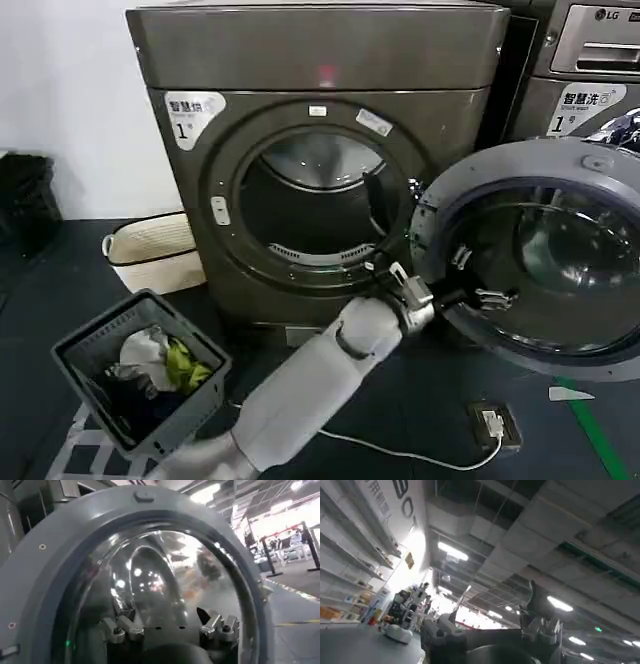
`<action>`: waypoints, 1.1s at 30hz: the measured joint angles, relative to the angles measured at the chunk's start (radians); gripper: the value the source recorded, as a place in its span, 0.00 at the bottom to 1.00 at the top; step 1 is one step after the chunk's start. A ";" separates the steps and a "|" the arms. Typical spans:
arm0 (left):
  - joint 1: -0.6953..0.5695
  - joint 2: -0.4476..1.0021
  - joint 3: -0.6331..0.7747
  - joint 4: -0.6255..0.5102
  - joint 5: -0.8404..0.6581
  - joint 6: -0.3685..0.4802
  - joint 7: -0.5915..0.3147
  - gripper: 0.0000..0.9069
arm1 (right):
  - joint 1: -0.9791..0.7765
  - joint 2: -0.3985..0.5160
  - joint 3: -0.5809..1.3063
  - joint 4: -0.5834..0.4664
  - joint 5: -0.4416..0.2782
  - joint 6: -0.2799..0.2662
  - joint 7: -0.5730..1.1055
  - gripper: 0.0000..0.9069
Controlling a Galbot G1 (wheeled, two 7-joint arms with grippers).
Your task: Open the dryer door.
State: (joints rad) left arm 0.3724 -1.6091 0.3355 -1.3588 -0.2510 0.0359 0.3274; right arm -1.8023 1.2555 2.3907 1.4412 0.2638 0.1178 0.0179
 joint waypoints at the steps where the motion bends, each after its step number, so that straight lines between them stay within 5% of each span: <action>1: 0.006 0.000 0.000 -0.008 -0.002 0.004 0.000 1.00 | 0.001 -0.002 -0.001 -0.003 -0.001 -0.001 -0.001 1.00; 10: 0.090 0.033 -0.003 -0.177 -0.031 0.039 0.001 1.00 | 0.002 -0.012 -0.004 -0.015 -0.001 0.001 -0.014 1.00; 20: 0.206 0.342 -0.050 -0.423 -0.036 0.024 0.003 1.00 | 0.013 -0.029 -0.018 -0.019 0.002 0.011 -0.024 1.00; 33: 0.345 0.777 -0.204 -0.632 0.172 -0.061 0.025 1.00 | 0.021 -0.062 -0.032 -0.045 0.020 0.019 -0.038 1.00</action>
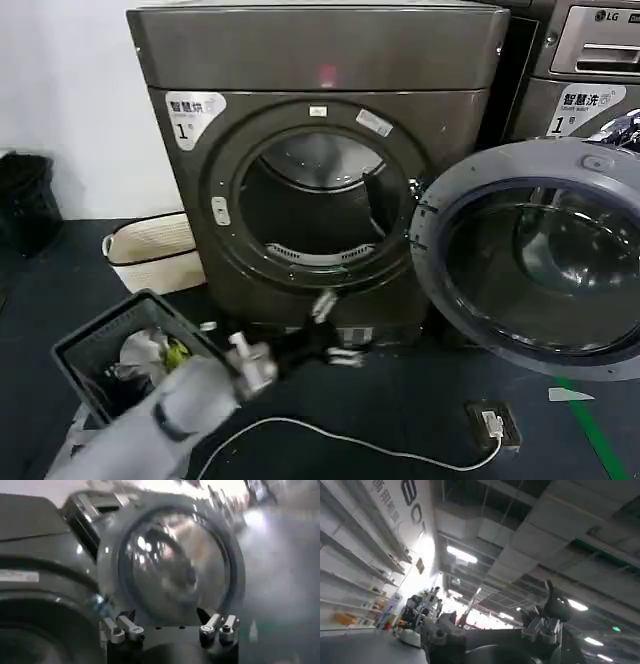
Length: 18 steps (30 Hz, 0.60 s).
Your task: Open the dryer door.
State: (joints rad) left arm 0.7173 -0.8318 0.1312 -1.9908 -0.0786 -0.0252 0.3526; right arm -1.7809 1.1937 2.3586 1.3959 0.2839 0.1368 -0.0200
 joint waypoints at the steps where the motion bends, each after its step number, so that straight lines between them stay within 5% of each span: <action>1: 0.010 0.031 -0.014 -0.001 0.030 -0.016 0.005 1.00 | 0.000 -0.002 -0.003 0.000 0.012 -0.001 -0.006 1.00; 7: 0.107 0.216 -0.136 0.021 0.315 -0.188 0.020 1.00 | 0.002 -0.009 -0.015 0.012 0.039 -0.003 -0.024 1.00; 18: 0.270 0.392 -0.374 0.133 1.004 -0.693 0.046 1.00 | 0.028 -0.014 -0.044 0.011 0.047 0.018 -0.046 1.00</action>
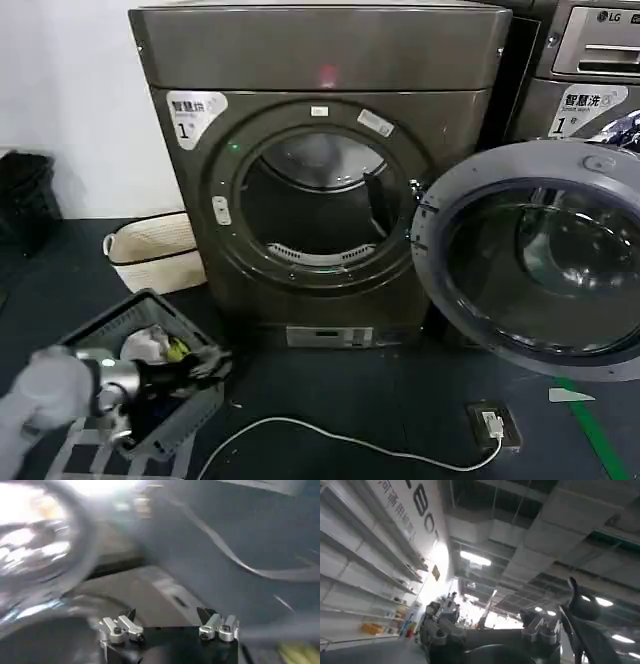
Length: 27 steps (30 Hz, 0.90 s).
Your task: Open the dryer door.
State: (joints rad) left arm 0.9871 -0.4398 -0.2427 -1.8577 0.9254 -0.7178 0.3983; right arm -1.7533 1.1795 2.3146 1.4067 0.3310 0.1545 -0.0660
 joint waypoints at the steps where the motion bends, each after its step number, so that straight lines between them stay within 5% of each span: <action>1: 0.000 0.001 -0.014 0.006 0.062 -0.026 0.004 1.00 | 0.002 0.002 -0.002 0.001 -0.003 0.004 -0.004 1.00; 10: 0.019 0.049 -0.057 0.024 0.470 -0.110 -0.003 1.00 | 0.015 0.009 -0.024 0.015 0.010 0.005 0.007 1.00; 27: 0.031 0.079 -0.068 0.049 0.592 -0.107 0.007 1.00 | 0.021 0.021 -0.031 0.016 0.006 0.014 0.009 1.00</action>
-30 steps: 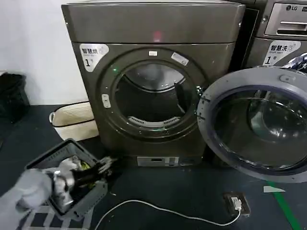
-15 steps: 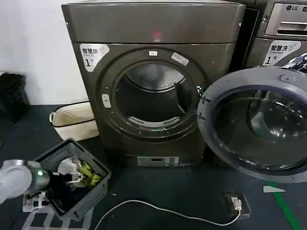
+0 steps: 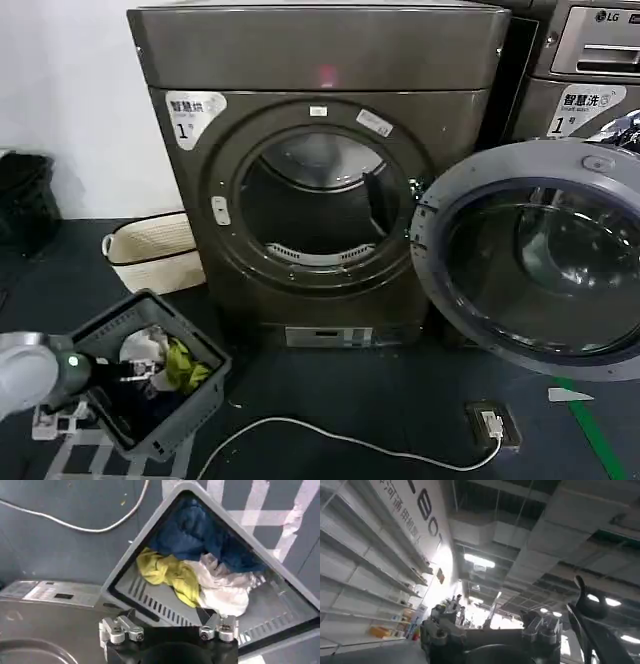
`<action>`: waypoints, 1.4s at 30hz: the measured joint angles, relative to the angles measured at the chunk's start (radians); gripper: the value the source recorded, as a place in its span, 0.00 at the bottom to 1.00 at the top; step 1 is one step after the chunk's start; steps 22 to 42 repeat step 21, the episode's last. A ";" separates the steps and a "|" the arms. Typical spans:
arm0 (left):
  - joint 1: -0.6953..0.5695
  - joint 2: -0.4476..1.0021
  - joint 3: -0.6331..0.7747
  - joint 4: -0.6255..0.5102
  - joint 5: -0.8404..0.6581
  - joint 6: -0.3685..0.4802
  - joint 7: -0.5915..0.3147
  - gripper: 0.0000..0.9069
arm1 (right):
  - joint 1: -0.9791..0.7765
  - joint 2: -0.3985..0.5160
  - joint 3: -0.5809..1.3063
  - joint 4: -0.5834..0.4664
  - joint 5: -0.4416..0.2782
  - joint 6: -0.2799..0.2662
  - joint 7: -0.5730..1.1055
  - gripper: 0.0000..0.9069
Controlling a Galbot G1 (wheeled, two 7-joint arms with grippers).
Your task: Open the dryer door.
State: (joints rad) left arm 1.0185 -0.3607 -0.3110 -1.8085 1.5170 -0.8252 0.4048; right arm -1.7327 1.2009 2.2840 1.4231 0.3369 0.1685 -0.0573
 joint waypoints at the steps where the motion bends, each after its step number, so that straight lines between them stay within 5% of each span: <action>1: -0.001 -0.001 0.000 0.000 0.007 0.000 0.000 1.00 | 0.000 0.002 0.000 0.000 -0.003 0.000 0.000 1.00; 42: -0.007 -0.002 -0.005 0.015 0.056 0.001 -0.002 1.00 | 0.007 0.009 -0.006 -0.011 -0.022 0.006 -0.001 1.00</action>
